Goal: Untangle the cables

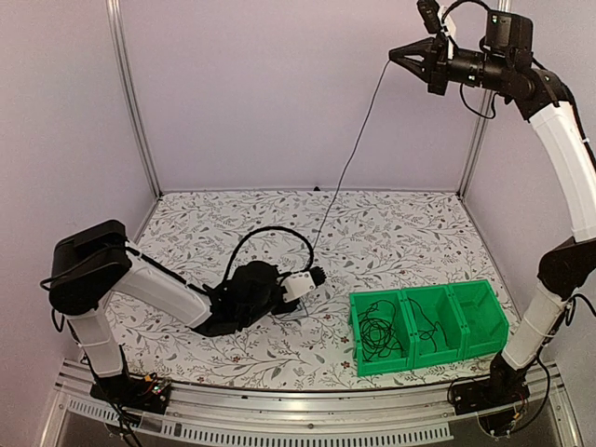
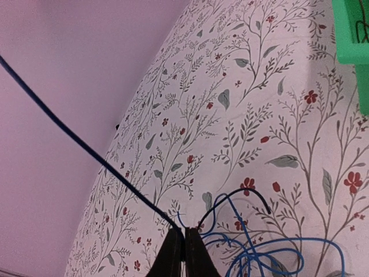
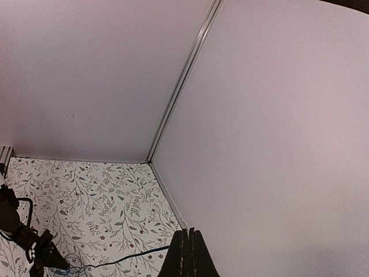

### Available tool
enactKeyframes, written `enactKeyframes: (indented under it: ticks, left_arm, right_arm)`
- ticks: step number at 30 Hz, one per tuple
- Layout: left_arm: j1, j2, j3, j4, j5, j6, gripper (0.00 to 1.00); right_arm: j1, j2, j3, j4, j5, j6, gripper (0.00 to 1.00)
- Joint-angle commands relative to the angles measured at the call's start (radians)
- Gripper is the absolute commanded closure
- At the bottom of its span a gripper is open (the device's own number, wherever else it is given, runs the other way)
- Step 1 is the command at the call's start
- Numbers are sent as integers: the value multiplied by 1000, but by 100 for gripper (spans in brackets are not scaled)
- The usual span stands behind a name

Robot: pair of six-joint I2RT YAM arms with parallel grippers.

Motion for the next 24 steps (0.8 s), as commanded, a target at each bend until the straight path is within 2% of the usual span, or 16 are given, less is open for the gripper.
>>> enactKeyframes:
  ticks: [1,10,16,24]
  left_arm:
    - [-16,39,37,-88,29,-75,100]
    - [-33,36,23,-123,16,-142,100]
    - [-83,-26,49,-106,-44,-125,100]
    - [-167,-71,273,-176,-58,-94,98]
  right_arm:
    - [-39,-26,40,38,63,28,100]
    - [-155,-55,70,79,90,82,100]
    - [-156,-101,-107,84,79,61,100]
    - [-157,-214,-345,98,60,54,100]
